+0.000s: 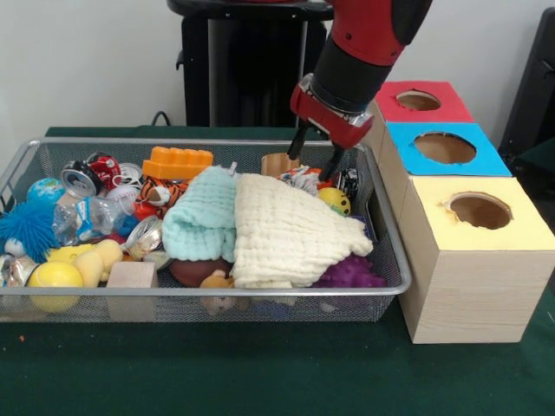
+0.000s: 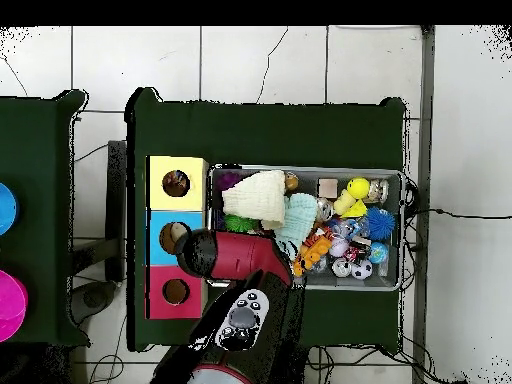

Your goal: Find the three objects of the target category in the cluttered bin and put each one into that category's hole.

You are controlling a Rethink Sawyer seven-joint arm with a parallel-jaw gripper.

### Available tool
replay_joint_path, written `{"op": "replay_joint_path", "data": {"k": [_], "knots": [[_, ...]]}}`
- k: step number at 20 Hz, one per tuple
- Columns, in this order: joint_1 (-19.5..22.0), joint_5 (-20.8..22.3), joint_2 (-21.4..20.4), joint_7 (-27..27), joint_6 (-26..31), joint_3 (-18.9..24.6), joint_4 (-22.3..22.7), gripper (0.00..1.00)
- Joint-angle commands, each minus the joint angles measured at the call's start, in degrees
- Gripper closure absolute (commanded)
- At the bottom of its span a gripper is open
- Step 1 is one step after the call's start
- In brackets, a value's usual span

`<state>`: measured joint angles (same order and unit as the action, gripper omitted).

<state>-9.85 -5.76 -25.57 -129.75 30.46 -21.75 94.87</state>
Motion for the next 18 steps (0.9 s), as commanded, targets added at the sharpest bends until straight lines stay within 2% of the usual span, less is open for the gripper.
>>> {"op": "replay_joint_path", "data": {"k": [1, 8, 11, 18], "knots": [[1.1, 0.1, 1.3, -5.6, -4.8, 6.6, 2.4, 0.00], [-1.1, 2.0, 7.6, -7.9, -12.0, 2.2, -1.3, 0.00], [-2.8, 1.9, 8.5, -8.3, -13.4, -0.2, -1.9, 0.00], [-3.7, -0.4, 10.7, -8.6, -15.7, -1.3, -2.2, 0.00]]}}
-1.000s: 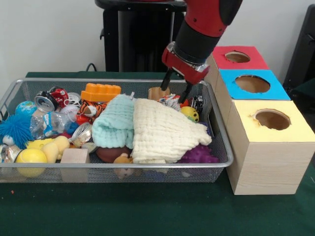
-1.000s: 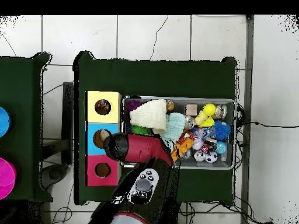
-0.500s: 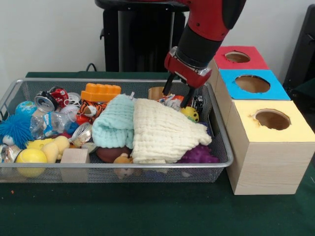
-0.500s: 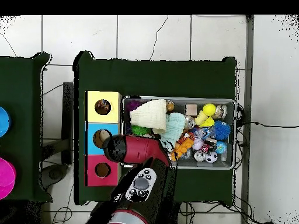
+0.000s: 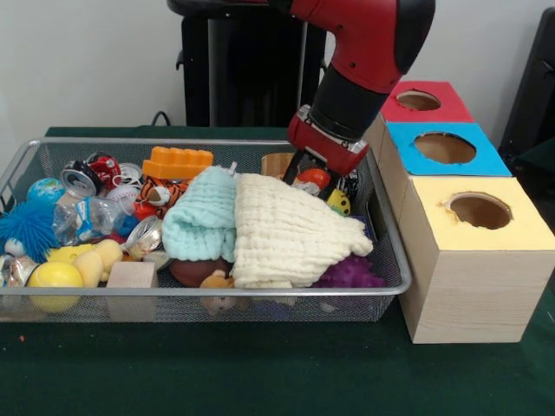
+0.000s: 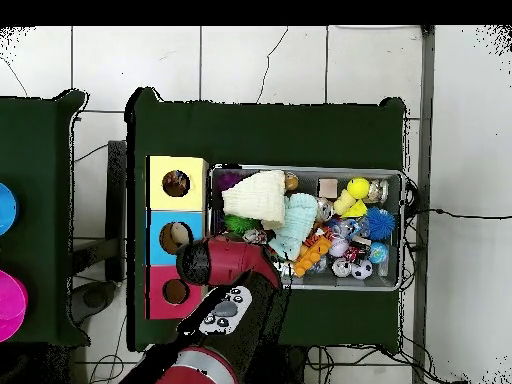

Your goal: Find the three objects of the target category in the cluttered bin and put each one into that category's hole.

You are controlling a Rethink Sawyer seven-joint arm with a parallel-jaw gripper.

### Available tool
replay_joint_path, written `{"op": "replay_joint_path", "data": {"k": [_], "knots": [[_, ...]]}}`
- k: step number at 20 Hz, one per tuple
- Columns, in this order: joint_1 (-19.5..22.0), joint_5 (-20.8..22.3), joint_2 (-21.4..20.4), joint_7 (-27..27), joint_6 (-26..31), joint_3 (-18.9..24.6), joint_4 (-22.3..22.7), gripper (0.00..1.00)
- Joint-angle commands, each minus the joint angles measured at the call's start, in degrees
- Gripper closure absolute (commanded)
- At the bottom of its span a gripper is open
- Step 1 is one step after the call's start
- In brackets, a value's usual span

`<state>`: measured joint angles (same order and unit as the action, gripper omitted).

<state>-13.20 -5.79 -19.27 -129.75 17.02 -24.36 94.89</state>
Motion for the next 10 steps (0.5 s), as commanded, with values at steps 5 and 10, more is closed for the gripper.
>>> {"op": "replay_joint_path", "data": {"k": [5, 10], "knots": [[4.8, -1.9, 2.7, -5.1, 6.0, 6.7, -1.0, 1.00], [3.7, -1.0, 3.3, -5.1, 7.7, 4.7, -3.3, 1.00]]}}
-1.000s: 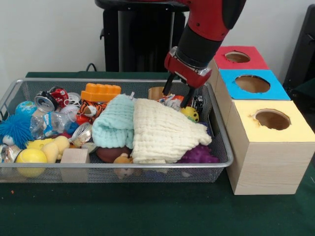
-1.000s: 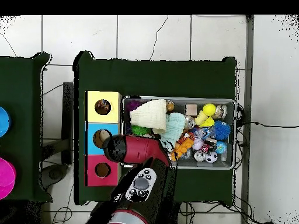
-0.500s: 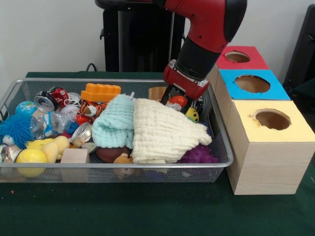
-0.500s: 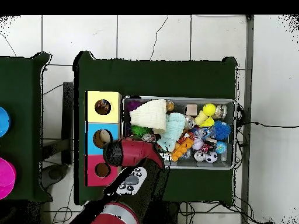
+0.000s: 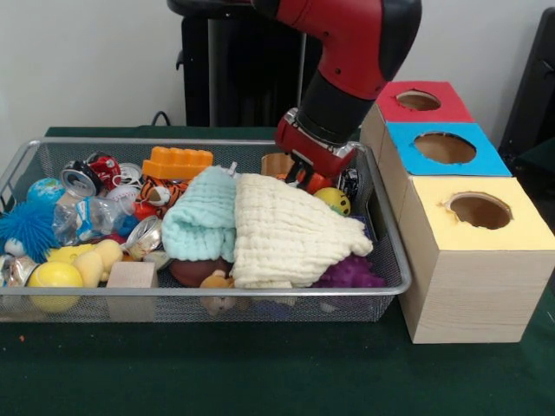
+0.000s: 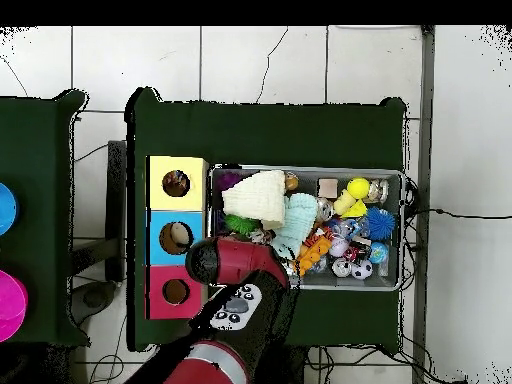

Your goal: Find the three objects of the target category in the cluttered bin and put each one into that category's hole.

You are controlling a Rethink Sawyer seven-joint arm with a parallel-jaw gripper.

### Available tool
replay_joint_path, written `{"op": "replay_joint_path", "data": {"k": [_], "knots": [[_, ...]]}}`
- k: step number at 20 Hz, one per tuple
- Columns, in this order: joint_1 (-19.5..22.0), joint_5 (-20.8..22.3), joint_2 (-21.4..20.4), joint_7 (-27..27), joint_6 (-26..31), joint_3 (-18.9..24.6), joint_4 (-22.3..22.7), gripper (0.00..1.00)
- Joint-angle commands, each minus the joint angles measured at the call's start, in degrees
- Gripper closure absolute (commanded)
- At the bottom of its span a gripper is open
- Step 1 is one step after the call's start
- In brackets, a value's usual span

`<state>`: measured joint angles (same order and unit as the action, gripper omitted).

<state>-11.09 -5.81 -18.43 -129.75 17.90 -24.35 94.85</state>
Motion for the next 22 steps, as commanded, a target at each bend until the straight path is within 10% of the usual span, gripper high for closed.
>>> {"op": "replay_joint_path", "data": {"k": [1, 11, 17, 22], "knots": [[0.5, -1.2, 2.2, -6.3, 7.0, 3.5, -3.1, 1.00], [-13.4, 2.9, -3.5, -8.3, 0.1, -14.6, -2.4, 1.00], [-10.4, 3.3, -11.7, -4.8, -3.3, -9.9, 1.9, 1.00], [-0.9, 3.8, -21.7, -1.4, -9.1, 3.6, 9.2, 1.00]]}}
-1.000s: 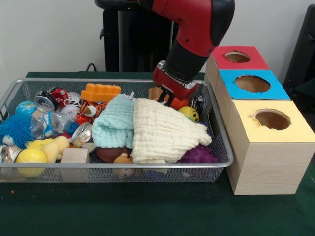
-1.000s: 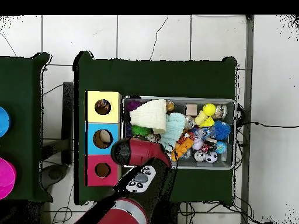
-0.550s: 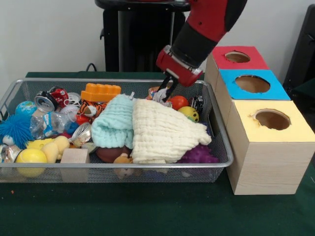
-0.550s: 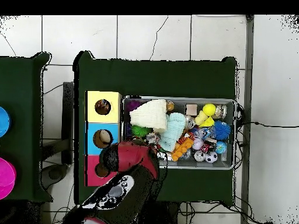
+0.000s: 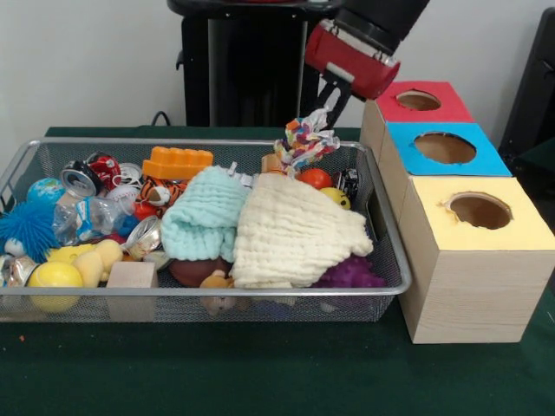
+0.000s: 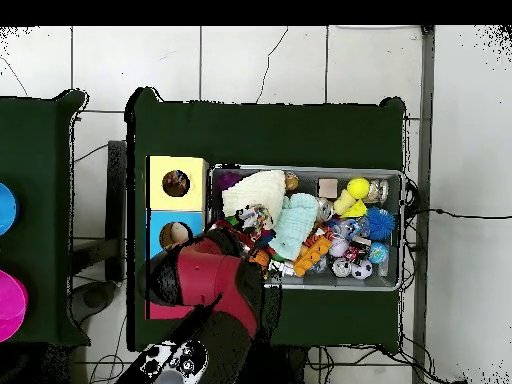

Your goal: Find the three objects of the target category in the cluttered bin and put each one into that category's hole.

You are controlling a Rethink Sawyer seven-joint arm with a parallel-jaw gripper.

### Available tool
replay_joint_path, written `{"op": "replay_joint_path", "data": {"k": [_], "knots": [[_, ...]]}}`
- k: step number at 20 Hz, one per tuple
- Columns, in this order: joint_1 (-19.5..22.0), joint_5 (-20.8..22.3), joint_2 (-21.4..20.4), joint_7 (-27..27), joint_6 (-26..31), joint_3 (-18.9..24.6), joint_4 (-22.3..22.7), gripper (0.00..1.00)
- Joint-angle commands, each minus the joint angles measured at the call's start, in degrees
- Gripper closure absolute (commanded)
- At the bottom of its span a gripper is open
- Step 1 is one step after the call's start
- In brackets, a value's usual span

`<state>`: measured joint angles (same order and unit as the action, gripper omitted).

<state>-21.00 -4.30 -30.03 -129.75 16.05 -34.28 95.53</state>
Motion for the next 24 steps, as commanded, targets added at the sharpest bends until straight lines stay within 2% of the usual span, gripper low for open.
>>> {"op": "replay_joint_path", "data": {"k": [1, 4, 10, 13, 15, 17, 24], "knots": [[11.8, 2.9, -12.1, -1.0, -9.4, 17.6, 10.6, 1.00], [17.9, 3.7, -16.6, -0.1, -11.0, 26.2, 14.6, 1.00], [24.2, 4.2, -21.8, 0.3, -9.1, 35.7, 18.2, 1.00], [28.9, 4.0, -23.8, 1.0, -8.2, 42.8, 20.3, 1.00], [30.8, 3.9, -24.3, 1.1, -7.6, 46.0, 20.9, 1.00], [30.7, 3.7, -24.3, 0.9, -6.4, 46.5, 20.1, 1.00], [24.2, 2.8, -20.8, -0.8, 0.4, 40.3, 12.2, 1.00]]}}
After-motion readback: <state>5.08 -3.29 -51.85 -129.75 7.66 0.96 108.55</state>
